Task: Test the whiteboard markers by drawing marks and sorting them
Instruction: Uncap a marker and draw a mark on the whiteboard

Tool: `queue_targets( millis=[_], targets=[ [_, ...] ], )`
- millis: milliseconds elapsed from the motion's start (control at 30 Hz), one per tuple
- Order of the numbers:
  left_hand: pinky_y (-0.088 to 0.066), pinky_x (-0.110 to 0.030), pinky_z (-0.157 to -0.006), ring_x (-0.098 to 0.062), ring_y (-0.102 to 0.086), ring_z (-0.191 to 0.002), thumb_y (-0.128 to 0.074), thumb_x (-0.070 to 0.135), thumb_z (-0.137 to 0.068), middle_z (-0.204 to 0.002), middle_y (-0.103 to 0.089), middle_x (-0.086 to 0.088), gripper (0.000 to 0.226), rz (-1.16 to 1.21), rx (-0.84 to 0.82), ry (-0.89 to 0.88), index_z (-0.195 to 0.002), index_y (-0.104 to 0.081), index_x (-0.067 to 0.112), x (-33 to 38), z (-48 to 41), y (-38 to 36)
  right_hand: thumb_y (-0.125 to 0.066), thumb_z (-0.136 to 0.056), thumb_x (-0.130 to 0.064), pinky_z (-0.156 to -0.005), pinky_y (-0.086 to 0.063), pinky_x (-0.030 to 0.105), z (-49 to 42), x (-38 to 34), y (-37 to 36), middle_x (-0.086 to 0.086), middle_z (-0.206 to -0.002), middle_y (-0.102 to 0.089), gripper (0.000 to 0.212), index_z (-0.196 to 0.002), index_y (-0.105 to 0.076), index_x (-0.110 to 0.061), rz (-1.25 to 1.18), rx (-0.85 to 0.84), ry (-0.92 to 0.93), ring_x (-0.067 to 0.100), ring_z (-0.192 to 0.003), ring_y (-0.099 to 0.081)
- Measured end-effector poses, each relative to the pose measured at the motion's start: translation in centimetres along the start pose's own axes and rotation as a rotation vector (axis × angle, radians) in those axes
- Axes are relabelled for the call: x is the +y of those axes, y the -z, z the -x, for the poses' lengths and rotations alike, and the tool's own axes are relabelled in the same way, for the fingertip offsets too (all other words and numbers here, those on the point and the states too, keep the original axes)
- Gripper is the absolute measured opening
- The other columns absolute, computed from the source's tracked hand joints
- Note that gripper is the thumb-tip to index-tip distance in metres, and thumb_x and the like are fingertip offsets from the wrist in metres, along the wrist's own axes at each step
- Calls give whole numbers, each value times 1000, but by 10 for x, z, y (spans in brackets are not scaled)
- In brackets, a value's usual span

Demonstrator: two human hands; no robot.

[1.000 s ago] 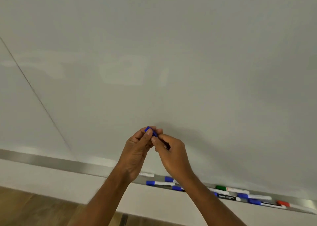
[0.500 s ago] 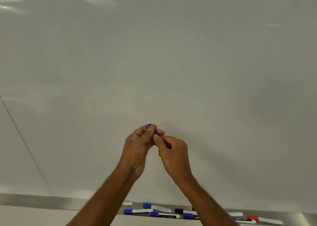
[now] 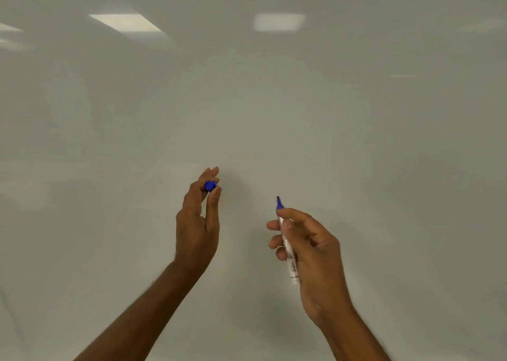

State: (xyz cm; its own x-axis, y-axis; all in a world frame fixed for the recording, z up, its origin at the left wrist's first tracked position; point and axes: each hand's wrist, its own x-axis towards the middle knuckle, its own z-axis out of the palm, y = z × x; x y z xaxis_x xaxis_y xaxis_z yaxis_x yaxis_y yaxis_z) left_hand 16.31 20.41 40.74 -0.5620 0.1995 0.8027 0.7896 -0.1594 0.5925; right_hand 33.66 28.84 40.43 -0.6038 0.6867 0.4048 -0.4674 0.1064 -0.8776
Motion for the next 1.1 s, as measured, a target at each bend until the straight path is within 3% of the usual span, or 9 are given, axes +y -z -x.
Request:
queue_targets(
  millis=[100,167,333,433,500,633,733,867,1100],
  targets=[
    [-31,-18,-116,-5,-38,-143,-43,30,-104,-153,-46,2,45,-101,-17,-102,-147,-46,16,-10,-12,-7,-44,-100,2,-60,-54,23,-9,-14,8,20,-103,-74,31,-113,-71,-5,-367,-21,-124,21,-78,-67],
    [-27,-20,-118,-9,-30,-147,-41,33,-106,-155,-43,-1,48,-153,-25,-155,-150,-42,16,-17,-21,-13,-49,-94,1,-67,-57,25,-17,-21,14,21,-107,-72,33,-117,-71,-6,-467,-10,-139,22,-84,-68],
    [-16,-22,-122,-4,-12,-152,-32,42,-106,-158,-35,3,45,-220,-12,-284,-150,-32,29,-27,-46,-30,-64,-87,-20,-75,-55,32,-36,-28,15,16,-102,-72,34,-119,-69,-12,-262,82,75,23,-89,-66],
    [-15,-32,-122,5,-6,-150,-30,40,-107,-155,-26,15,45,-229,48,-365,-146,-37,17,-27,-54,-41,-64,-93,-31,-74,-51,37,-48,-30,9,13,-96,-71,26,-114,-71,-16,-86,159,267,23,-86,-64],
    [-15,-35,-124,1,-9,-152,-30,39,-108,-156,-31,7,46,-238,59,-370,-143,-42,12,-32,-57,-46,-56,-97,-36,-72,-51,29,-58,-31,3,8,-91,-72,28,-112,-73,-19,31,215,373,16,-84,-64],
    [-11,-35,-126,-10,-19,-152,-30,37,-108,-154,-41,-7,51,-284,44,-399,-135,-52,0,-43,-60,-48,-55,-100,-26,-77,-53,17,-81,-34,-7,1,-86,-71,18,-108,-66,-15,146,271,534,11,-84,-67],
    [-10,-35,-126,-11,-19,-153,-30,37,-108,-154,-41,-9,55,-301,49,-400,-141,-48,-2,-46,-61,-50,-57,-98,-28,-67,-50,10,-97,-32,-10,7,-84,-69,15,-101,-58,-14,205,278,581,19,-75,-65],
    [-11,-37,-126,-12,-21,-152,-30,37,-108,-153,-43,-12,56,-304,55,-421,-139,-50,-6,-48,-63,-51,-57,-100,-23,-59,-51,28,-108,-30,-1,9,-82,-66,3,-98,-55,-22,347,337,676,27,-68,-61],
    [-11,-39,-126,-14,-21,-152,-29,36,-109,-153,-44,-13,56,-326,42,-424,-139,-49,-6,-49,-63,-51,-59,-99,-16,-57,-49,36,-81,13,28,5,-79,-64,15,-97,-55,-30,461,356,603,25,-64,-57]
  ],
)
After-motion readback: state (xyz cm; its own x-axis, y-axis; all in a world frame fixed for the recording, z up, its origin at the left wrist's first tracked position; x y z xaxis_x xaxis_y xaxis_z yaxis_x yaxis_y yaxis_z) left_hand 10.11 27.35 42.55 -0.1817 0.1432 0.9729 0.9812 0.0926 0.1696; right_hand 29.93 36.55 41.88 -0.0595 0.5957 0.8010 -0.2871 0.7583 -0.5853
